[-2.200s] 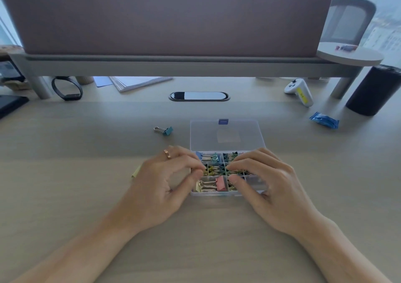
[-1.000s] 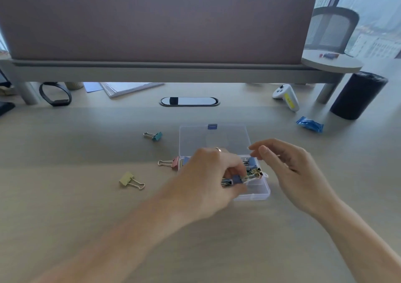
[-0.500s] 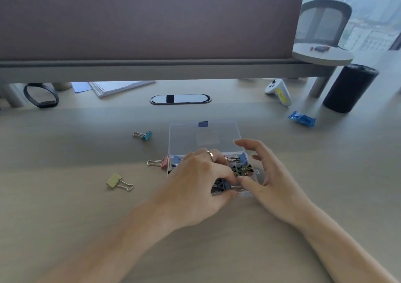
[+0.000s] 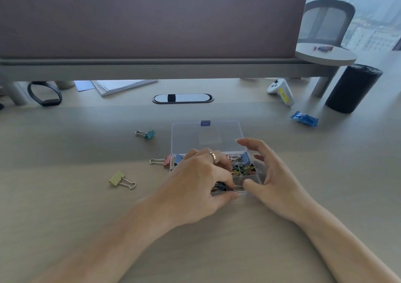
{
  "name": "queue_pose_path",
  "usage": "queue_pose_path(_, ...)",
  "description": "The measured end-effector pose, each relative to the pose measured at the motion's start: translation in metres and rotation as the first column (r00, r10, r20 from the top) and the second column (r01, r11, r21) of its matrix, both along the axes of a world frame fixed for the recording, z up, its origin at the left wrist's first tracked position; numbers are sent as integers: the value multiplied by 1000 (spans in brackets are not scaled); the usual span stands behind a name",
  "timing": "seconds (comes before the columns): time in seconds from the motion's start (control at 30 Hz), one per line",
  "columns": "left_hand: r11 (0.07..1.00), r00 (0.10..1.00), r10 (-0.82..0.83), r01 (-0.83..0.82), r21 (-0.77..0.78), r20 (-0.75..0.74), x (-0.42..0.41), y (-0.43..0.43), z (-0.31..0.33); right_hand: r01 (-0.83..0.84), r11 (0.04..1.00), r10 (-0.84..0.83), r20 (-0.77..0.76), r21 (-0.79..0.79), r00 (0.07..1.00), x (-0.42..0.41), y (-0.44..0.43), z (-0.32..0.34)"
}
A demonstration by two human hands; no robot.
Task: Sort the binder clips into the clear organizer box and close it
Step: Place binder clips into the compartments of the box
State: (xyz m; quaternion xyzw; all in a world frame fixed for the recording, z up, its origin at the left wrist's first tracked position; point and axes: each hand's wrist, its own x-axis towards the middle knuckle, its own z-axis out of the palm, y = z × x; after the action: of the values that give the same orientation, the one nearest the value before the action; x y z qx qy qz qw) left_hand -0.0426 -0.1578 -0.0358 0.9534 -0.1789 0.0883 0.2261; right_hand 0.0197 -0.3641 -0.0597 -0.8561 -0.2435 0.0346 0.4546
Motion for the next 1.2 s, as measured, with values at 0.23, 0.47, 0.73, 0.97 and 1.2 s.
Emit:
queue_pose_path(0.23,1000,1000,-1,2,-16,29,1,3,1,3,999,-2,-18,45,1000,0,-1,2)
queue_pose_path(0.47,946,965,246,-218,-240,95,23,56,37,26,998,-24,-35,66,999,-3,0,4)
queue_pose_path(0.73,891,872,455,-447,85,-181,43,117,2,33,994,-24,-83,107,996,-6,5,10)
queue_pose_path(0.97,857,854,514,-508,84,-84,44,115,-1,6,984,18,-131,177,991,-9,5,15)
queue_pose_path(1.2,861,858,509,-507,41,-63,40,113,1,6,986,14,-115,169,993,-10,5,15)
